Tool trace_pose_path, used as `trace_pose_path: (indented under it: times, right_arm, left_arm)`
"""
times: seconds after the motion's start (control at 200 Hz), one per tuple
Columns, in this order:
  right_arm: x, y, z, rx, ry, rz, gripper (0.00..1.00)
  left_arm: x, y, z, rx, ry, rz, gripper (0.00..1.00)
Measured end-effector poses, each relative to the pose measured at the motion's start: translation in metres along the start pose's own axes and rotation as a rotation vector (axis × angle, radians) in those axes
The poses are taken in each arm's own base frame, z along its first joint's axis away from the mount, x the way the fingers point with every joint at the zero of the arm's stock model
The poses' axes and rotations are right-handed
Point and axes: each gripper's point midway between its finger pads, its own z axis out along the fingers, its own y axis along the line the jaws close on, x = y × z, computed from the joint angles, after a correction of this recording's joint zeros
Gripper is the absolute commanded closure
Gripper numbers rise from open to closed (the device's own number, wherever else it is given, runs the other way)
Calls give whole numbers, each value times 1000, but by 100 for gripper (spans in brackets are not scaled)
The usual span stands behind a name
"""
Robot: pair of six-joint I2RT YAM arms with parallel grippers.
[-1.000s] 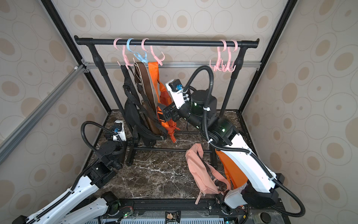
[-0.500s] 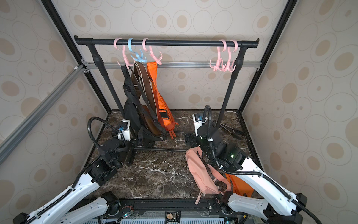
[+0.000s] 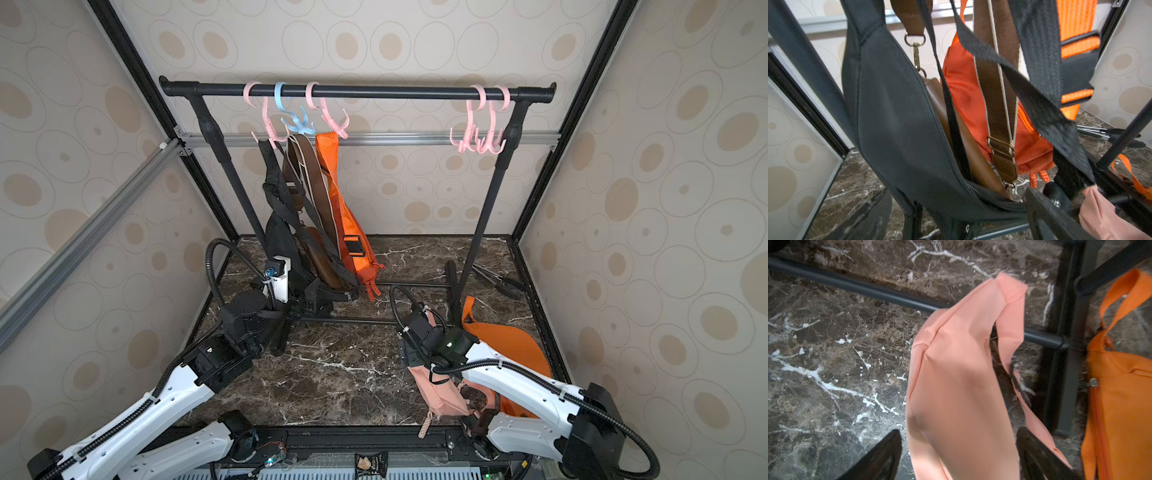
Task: Hang the bag on a hook
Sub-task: Pick up the bag from the center of the board.
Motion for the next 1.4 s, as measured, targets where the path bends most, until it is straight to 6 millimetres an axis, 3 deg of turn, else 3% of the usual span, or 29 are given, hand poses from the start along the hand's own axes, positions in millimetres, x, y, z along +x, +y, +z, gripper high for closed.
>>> trace_pose_path:
  times: [0.13,0.33,0.535,0.635,0.795,0.925,1.095,1.206,1.401]
  right_arm:
    - [17,10,22,-32,68,14,28]
    - [36,20,39,-92,119,32,64]
    - [32,61,38,-274,123,27,92]
    - [32,84,33,-343,125,-30,99]
    - [16,133,5,-490,62,-146,100]
    - [-8,157,-23,-573,-26,-211,100]
    - [-23,159,-59,-648,-128,-279,100]
    - [-33,156,-92,-715,-221,-314,100]
    - [-37,155,-140,-832,-308,-380,100]
  left_arm:
    - [12,-9,0,46,37,-39,0]
    - [39,-20,1,98,113,-74,0]
    - [64,-25,0,120,168,-100,0]
    - [73,-28,0,132,190,-112,0]
    - [83,-33,-3,153,211,-135,0]
    - [86,-37,-9,191,213,-153,0]
    - [72,-45,-23,269,170,-180,0]
    - [62,-49,-33,319,134,-181,0]
    - [57,-61,-43,417,116,-127,0]
